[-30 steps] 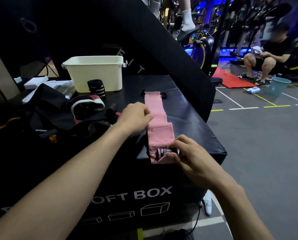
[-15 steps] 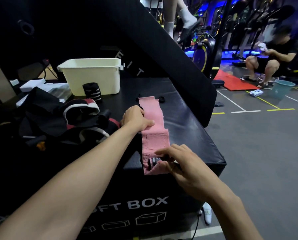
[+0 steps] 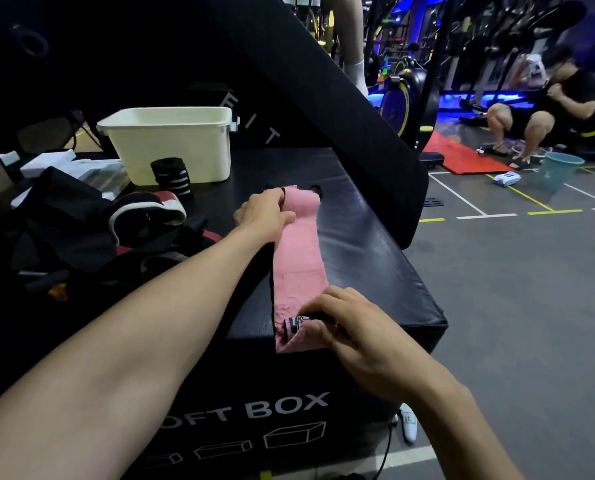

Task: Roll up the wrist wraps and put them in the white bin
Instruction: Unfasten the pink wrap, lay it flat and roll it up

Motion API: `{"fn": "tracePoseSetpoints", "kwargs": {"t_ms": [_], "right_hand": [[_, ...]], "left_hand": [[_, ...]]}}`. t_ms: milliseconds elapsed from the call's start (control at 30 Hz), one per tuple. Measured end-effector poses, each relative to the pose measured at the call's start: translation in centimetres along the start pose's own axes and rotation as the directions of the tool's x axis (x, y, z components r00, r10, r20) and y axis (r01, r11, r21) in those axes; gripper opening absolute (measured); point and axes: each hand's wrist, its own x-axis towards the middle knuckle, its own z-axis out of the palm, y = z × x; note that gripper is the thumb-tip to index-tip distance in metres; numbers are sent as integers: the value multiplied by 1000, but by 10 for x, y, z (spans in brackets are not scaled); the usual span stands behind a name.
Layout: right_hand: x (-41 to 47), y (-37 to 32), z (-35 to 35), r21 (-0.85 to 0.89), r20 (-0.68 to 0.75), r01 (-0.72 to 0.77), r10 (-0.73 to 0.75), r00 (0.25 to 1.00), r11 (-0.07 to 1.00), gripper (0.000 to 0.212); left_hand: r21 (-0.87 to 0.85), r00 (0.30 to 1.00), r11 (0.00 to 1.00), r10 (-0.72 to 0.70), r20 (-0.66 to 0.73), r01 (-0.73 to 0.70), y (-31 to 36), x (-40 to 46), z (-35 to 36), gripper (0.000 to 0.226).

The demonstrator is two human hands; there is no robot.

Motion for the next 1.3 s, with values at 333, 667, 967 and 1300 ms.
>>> {"fn": "tracePoseSetpoints", "kwargs": {"t_ms": [333,667,967,1300], "right_hand": [[2,2,0,25,12,-4,4,1000,1000,24],[5,3,-1,43,19,-17,16,1000,999,29],[6,4,-1,40,25,-26,25,999,999,29],[6,-1,2,10,30,-56,56,998,998,32]], "left_hand": [[-130,984,989,-52,172,74,-4,32,17,104],[88,983,996,-10,183,-6,-10,56,30,39],[231,941,972,-33,337,-48,-9,55,22,31],[175,986,971,164,26,-166,-6,39,10,16]]}}
